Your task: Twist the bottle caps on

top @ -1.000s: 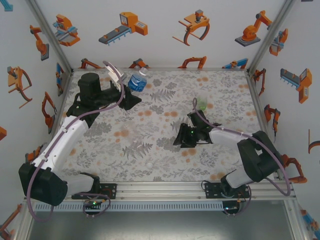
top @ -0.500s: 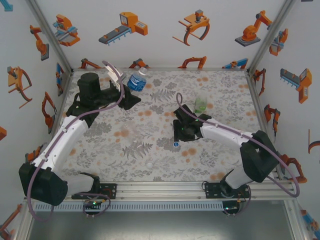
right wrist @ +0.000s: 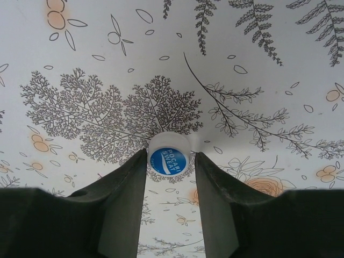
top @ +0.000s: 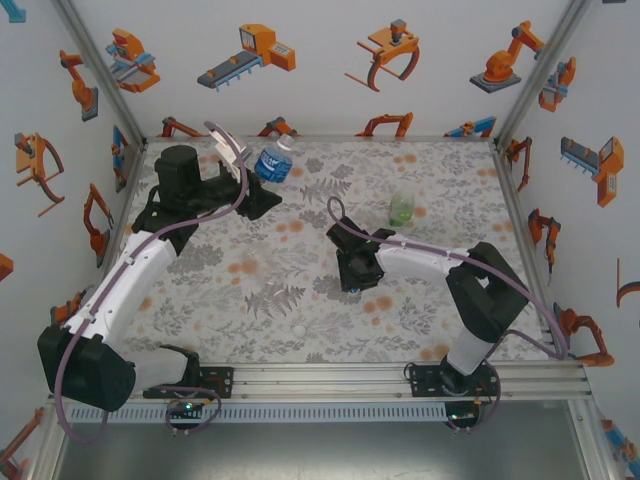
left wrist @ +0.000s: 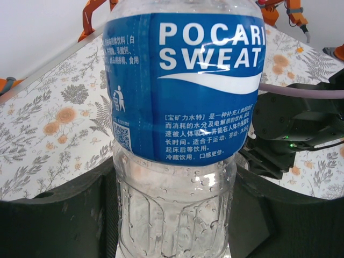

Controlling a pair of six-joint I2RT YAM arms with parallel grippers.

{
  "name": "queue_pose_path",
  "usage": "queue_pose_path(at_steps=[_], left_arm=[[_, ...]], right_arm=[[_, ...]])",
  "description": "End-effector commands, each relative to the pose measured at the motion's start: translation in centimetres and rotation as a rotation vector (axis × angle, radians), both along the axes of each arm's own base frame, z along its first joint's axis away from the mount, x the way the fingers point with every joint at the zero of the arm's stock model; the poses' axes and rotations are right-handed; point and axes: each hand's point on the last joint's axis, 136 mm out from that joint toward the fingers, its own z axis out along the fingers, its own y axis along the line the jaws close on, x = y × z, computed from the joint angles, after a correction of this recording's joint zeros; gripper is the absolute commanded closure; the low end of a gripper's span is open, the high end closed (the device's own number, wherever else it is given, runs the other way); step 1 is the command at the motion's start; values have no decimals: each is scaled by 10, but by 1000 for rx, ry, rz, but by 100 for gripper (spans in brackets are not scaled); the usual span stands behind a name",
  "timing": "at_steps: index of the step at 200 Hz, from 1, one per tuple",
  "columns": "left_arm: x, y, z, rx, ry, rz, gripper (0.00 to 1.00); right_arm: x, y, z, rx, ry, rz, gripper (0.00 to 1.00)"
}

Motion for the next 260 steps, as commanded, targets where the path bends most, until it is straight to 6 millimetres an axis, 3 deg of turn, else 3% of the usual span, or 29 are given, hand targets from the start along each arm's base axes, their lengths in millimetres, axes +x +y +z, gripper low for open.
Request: queue_pose_path(at_steps=[1, 82, 136, 168, 216, 260], left_arm=[[-3, 0, 4, -8, -11, -22, 100], [-2, -1, 2, -5, -9, -22, 100], [-3, -3, -4, 19, 11, -48, 100], [-9, -10, -8, 41, 35, -126, 100], [-35, -20, -5, 35, -4, -285, 100], [-65, -28, -6, 57, -93, -406, 100]], right_arm=[[4, 2, 6, -8, -21, -2, 61], [4, 5, 2, -2, -11, 8, 68], [9, 12, 30, 77, -94, 70, 76], [16, 19, 73, 215, -207, 189, 81], [22, 11, 163, 368, -458, 382, 86], [-2, 20, 254, 440, -735, 679, 89]])
